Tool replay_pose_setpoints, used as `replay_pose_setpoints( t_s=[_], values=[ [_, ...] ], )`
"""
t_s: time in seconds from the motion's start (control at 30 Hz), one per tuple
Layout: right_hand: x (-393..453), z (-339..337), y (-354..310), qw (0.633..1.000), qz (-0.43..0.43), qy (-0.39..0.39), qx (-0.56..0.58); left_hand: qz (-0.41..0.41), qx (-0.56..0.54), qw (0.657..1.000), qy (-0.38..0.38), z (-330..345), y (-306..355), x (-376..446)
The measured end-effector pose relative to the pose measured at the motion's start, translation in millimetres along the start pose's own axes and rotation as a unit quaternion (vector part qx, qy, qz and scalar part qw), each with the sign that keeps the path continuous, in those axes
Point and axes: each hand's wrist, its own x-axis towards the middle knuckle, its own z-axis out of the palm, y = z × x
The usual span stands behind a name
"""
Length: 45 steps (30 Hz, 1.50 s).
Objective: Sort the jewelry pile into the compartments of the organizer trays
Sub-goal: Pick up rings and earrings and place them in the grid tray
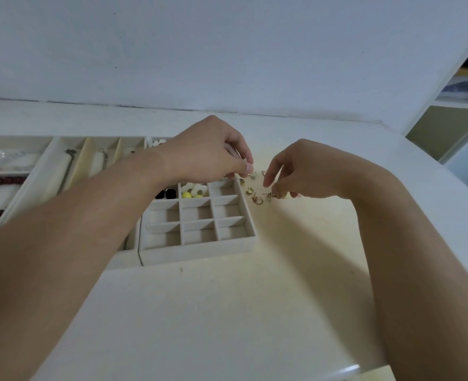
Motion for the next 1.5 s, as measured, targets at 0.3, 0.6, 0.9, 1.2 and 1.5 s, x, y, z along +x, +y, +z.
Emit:
replay_pose_setpoints(
  t_s=[0.3,0.6,0.9,1.2,1.5],
  values=[
    [0.8,1.7,2.1,0.999,0.033,0.014,-0.009,0.000,0.005,1.000,-0.005,-0.1,2.7,-1.8],
    [-1.3,-7.0,0.0,0.991,-0.030,0.100,0.083,-0.002,-0.002,1.000,-0.001,-1.9,2.3,-1.8],
    [-4.3,-3.4,-11.0,0.969,-0.078,0.124,0.200,0.006,-0.033,0.999,-0.002,-1.2,0.8,1.2],
    [-0.8,0.5,-12.9,0.940,-0.073,0.104,0.317,0.014,-0.001,1.000,0.019,0.1,-1.1,2.4],
    [0.3,0.4,-5.9,0.943,-0.092,0.109,0.300,0.019,-0.006,1.000,0.022,-2.6,0.5,-0.4]
  ],
)
